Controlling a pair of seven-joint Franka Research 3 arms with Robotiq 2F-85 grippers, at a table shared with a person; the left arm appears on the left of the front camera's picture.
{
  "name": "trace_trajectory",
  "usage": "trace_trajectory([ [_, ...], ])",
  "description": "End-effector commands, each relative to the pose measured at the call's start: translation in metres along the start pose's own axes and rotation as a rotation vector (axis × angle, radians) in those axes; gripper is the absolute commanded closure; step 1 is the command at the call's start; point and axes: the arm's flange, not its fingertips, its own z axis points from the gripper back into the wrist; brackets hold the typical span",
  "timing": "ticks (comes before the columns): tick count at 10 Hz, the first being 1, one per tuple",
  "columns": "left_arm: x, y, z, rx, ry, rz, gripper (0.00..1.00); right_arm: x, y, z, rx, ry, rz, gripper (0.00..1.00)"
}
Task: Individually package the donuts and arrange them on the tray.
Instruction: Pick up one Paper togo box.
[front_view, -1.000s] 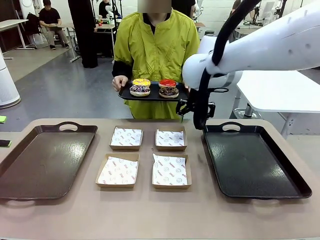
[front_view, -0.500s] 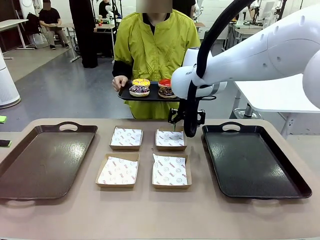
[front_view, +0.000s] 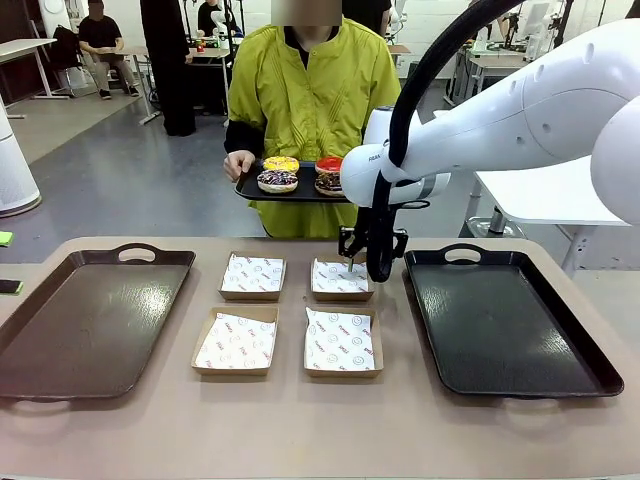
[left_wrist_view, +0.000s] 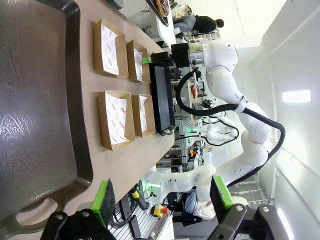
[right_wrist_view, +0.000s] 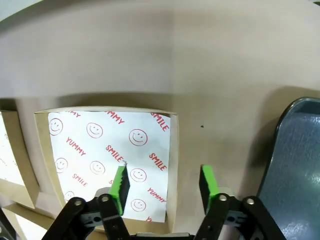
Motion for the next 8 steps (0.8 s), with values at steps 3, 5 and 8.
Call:
trace_trajectory([
  [3, 0.0008, -0.0012, -0.0001, -0.015, -0.012, -0.006, 0.00, 0.0034, -0.0066, -0.0042, -0.012, -0.031, 0.001, 1.00],
  [5, 0.0008, -0.0012, -0.0001, -0.015, -0.012, -0.006, 0.00, 0.0048, -0.0097, -0.0065, -0.005, -0.029, -0.020, 1.00],
  [8, 0.0008, -0.0012, -0.0001, -0.015, -0.012, -0.006, 0.00, 0.0052, -0.0109, -0.0047, -0.001, -0.055, -0.053, 1.00],
])
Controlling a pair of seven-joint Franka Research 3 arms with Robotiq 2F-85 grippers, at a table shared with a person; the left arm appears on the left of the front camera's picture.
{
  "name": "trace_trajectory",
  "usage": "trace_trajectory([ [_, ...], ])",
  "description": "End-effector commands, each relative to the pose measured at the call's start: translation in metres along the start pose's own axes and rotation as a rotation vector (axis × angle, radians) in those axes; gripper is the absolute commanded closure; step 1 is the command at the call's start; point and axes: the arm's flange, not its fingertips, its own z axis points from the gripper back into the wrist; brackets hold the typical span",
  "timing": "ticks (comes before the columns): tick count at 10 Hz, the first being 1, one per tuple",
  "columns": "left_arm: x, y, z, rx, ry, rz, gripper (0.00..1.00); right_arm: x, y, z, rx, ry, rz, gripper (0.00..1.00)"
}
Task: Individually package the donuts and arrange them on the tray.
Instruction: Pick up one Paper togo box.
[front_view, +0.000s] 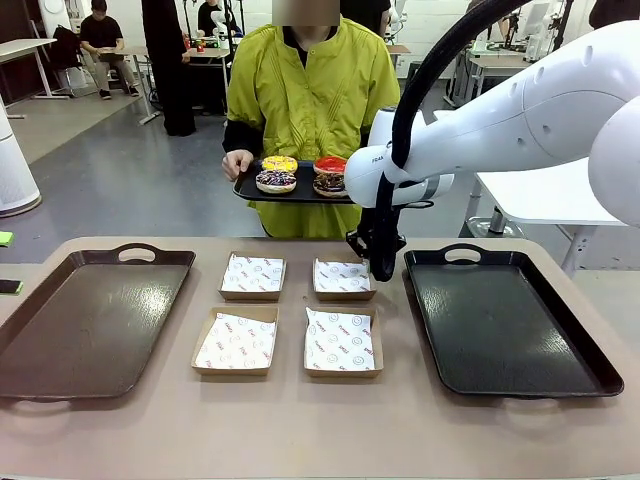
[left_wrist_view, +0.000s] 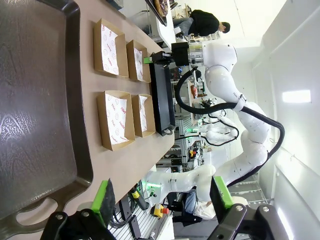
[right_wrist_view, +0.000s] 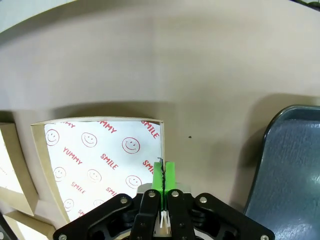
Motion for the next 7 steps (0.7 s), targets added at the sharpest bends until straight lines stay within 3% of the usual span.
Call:
trace_trajectory([
  [1, 0.001, -0.001, 0.000, -0.015, -0.012, -0.006, 0.00, -0.002, 0.000, -0.002, -0.004, -0.042, -0.041, 1.00],
  [3, 0.001, -0.001, 0.000, -0.015, -0.012, -0.006, 0.00, -0.009, 0.007, 0.019, -0.001, -0.015, -0.067, 1.00],
  [7, 0.001, -0.001, 0.000, -0.015, -0.012, -0.006, 0.00, -0.020, 0.022, 0.129, -0.057, 0.008, -0.007, 1.00],
])
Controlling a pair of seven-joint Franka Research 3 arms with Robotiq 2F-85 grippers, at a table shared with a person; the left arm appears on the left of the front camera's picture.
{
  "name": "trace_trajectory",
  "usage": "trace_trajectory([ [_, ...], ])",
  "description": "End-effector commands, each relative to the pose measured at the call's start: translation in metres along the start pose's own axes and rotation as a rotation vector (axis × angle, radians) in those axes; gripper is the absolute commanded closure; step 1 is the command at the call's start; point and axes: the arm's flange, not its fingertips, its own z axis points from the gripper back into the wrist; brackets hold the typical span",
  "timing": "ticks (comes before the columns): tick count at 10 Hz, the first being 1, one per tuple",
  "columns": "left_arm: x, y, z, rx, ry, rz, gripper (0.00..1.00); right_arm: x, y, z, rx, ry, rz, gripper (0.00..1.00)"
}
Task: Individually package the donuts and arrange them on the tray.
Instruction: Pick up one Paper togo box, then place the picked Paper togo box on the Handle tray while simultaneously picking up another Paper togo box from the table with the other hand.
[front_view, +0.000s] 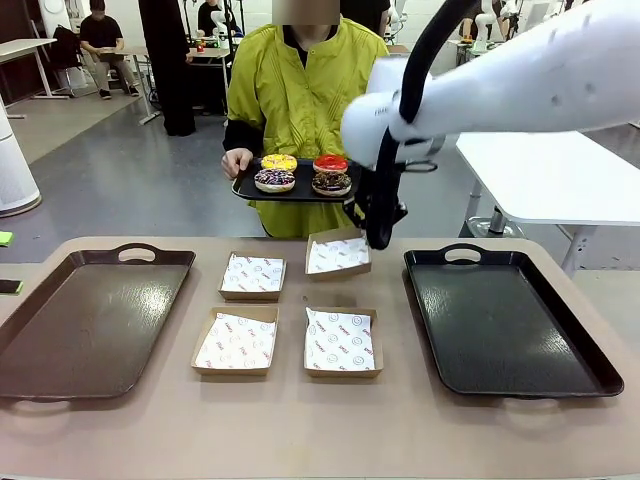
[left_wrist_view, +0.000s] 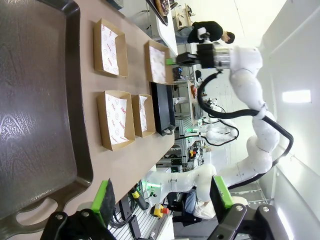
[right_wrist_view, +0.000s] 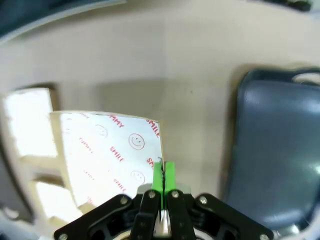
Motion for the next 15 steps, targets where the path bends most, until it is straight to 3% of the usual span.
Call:
trace_trajectory([
  [1, 0.001, -0.001, 0.000, -0.015, -0.012, -0.006, 0.00, 0.007, 0.004, 0.039, -0.033, 0.002, 0.000, 1.00],
  [4, 0.001, -0.001, 0.000, -0.015, -0.012, -0.006, 0.00, 0.012, 0.009, 0.076, -0.020, -0.011, 0.004, 1.00],
  [15, 0.001, -0.001, 0.000, -0.015, -0.012, -0.006, 0.00, 0.003, 0.005, 0.080, -0.001, -0.007, 0.004, 1.00],
])
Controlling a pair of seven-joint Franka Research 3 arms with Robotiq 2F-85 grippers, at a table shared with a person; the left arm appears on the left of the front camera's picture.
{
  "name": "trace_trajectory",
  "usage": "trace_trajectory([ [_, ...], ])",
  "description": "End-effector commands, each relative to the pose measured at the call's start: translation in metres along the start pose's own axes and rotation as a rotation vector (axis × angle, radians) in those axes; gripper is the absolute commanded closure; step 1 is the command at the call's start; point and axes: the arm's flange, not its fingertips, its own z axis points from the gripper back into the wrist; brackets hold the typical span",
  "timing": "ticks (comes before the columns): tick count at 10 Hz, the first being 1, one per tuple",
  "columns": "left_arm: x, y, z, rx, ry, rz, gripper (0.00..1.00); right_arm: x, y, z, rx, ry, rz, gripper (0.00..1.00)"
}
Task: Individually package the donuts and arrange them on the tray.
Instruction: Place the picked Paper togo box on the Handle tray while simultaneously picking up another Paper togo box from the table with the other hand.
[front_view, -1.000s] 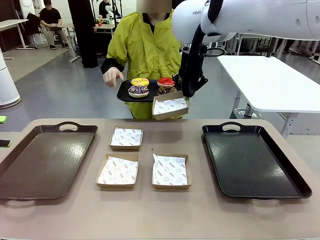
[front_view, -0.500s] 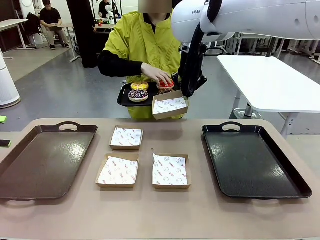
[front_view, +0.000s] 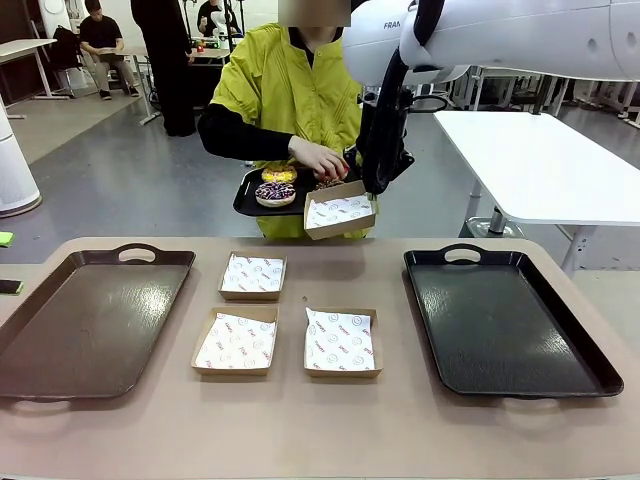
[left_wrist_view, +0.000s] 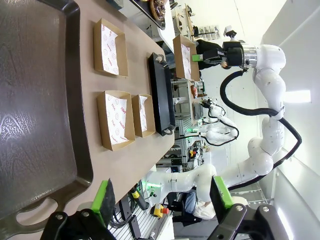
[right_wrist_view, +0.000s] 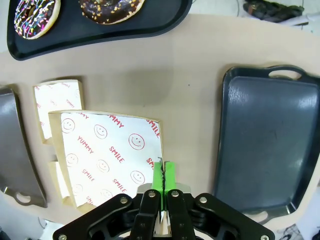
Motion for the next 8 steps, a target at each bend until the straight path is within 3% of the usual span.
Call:
trace_trajectory([
  [1, 0.0007, -0.0013, 0.0000, -0.015, -0.012, -0.006, 0.00, -0.0018, -0.0019, -0.0015, -0.003, 0.002, -0.003, 1.00],
  [8, 0.0007, -0.0013, 0.0000, -0.015, -0.012, -0.006, 0.00, -0.0018, -0.0019, -0.0015, -0.003, 0.002, -0.003, 1.00],
])
